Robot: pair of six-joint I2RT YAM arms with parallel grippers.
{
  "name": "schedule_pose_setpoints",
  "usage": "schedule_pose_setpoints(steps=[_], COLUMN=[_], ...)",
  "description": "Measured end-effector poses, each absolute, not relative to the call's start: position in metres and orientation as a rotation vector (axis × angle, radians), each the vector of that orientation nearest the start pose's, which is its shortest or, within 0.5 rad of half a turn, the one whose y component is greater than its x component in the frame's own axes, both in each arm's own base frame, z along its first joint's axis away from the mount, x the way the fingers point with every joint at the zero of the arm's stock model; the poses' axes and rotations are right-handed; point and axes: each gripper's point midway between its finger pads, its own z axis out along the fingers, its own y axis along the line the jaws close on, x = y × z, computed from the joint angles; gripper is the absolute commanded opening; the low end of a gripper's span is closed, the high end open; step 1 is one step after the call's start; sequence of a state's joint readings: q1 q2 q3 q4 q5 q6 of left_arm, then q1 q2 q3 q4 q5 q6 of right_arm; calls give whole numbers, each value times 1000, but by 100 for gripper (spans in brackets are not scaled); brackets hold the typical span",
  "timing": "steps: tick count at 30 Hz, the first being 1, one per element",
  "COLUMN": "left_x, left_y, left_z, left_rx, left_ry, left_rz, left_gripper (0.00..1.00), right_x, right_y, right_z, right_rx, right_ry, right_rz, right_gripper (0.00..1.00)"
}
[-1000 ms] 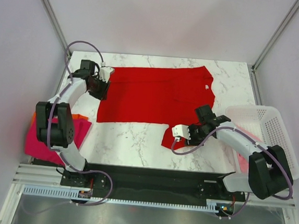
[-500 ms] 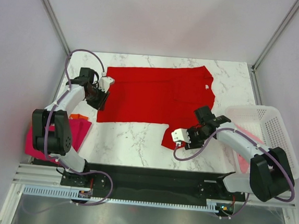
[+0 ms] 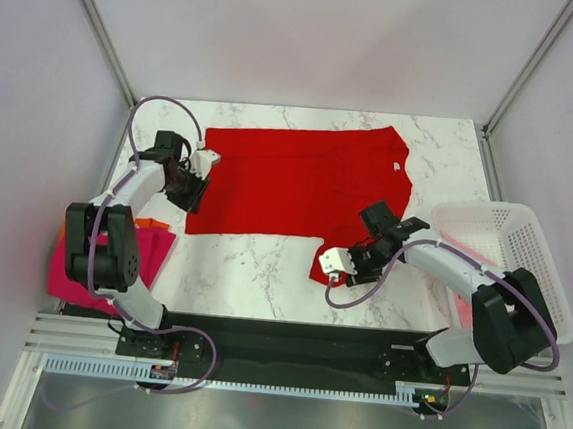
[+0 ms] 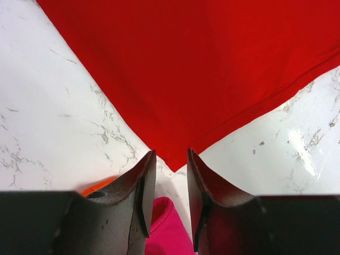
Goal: Fold and stack the t-shirts
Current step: Fold the tshirt
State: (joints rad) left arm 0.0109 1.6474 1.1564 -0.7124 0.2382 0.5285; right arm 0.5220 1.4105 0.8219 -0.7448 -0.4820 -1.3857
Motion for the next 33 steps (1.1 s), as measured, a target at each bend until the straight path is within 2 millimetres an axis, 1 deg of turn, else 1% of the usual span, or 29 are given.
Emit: schedule_pose_setpoints(steps=[3,7,9,11,14,16,23,26,29,33], left_x=[341,341,341,337,326,320,318,317,311,300], left_y=[-17,-17,-17,-17,-17,-16,-14,-14,-13,-13], left_z=[68,68,67,63,53,48,46,44,37,26], left_rx=[755,755,756,757,766,767,767,767,769,773], left_ry=[2614,2614,2614,2625,2656,2677,2688,2695,2716,2754], left_rz=[-179,-177,-177,-181,-194,-200,-184,-186,-192,-203], left_gripper=[37,37,38,39,41,42,43,43,47,49], right_x=[205,201,200,200,200,200,197,200,204,208], right_y=[173,173,173,173,172,172,170,171,173,176], right_z=[40,34,33,33,33,32,23,22,22,19], right_rx=[-2256,-2280,-2284,-2286,-2290,-2288,-2275,-2259,-2242,-2233], right_ry=[1497,1504,1506,1507,1511,1514,1542,1557,1561,1577], right_rz=[482,505,508,508,502,500,490,473,457,431], right_gripper=[48,43,42,41,42,42,41,41,41,36])
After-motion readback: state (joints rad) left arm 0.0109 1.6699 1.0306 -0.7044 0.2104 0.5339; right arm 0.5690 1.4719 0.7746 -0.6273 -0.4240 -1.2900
